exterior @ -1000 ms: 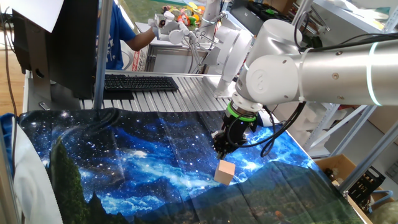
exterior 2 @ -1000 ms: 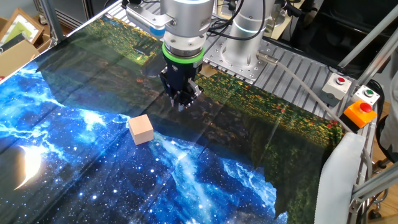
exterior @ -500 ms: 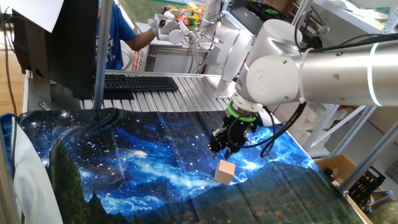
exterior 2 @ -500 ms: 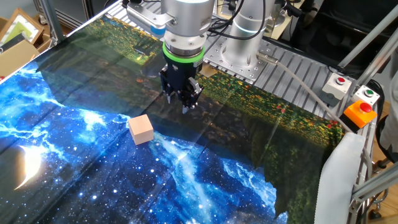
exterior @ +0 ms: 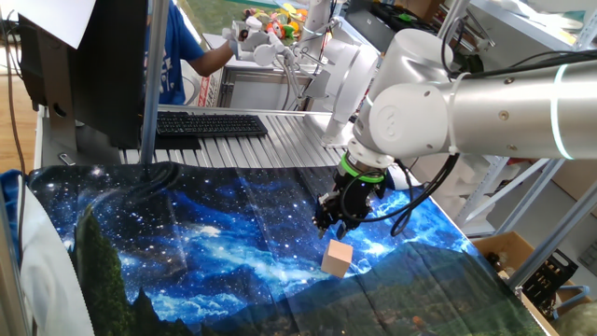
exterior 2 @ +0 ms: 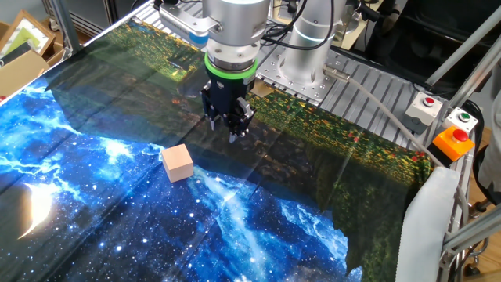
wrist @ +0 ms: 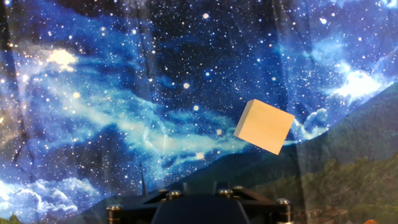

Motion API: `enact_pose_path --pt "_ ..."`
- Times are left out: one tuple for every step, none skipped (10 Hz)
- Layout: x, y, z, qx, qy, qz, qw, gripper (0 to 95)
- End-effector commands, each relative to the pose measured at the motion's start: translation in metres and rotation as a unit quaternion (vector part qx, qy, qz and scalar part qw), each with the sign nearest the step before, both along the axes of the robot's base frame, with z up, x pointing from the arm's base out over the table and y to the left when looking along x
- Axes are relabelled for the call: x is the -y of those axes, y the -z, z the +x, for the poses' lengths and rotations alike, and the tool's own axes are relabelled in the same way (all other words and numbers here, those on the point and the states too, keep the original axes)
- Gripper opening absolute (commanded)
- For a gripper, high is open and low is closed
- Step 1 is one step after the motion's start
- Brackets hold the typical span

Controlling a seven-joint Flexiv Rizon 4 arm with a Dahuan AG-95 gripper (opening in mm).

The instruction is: Pick up the small block on the left and move it to the right

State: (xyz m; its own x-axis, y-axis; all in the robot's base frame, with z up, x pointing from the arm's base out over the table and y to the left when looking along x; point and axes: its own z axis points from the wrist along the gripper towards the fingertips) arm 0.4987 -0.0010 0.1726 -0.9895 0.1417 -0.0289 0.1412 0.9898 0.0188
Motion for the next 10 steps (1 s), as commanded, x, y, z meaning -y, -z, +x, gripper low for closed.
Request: enact_pose_path --pt "0.0 -0.0003 0.0 -0.002 0.013 0.0 0.9999 38.0" --pt "0.0001 -0.0006 -0.0002 -0.003 0.017 0.0 0.9998 38.0" --pt "0.0002 -0.0011 -0.0004 -0.009 0.016 0.0 0.9998 38.0" --pt "0.0002 -0.0013 -0.0005 -0.01 0.017 0.0 0.9998 38.0" --pt "0.0002 -0.0013 -0.0005 -0.011 0.022 -0.001 0.9997 38.0" --pt "0.0002 -0.0014 -0.0005 -0.01 0.028 -0.001 0.9996 38.0" --pt "0.0002 -0.0015 -0.0006 -0.01 0.028 -0.002 0.9996 38.0" --pt "0.0003 -0.0016 -0.0006 -0.01 0.027 -0.002 0.9996 38.0" --pt "0.0003 -0.0016 -0.0006 -0.011 0.032 -0.003 0.9994 38.0" --pt "0.0004 -0.0018 -0.0003 -0.011 0.035 -0.009 0.9993 38.0"
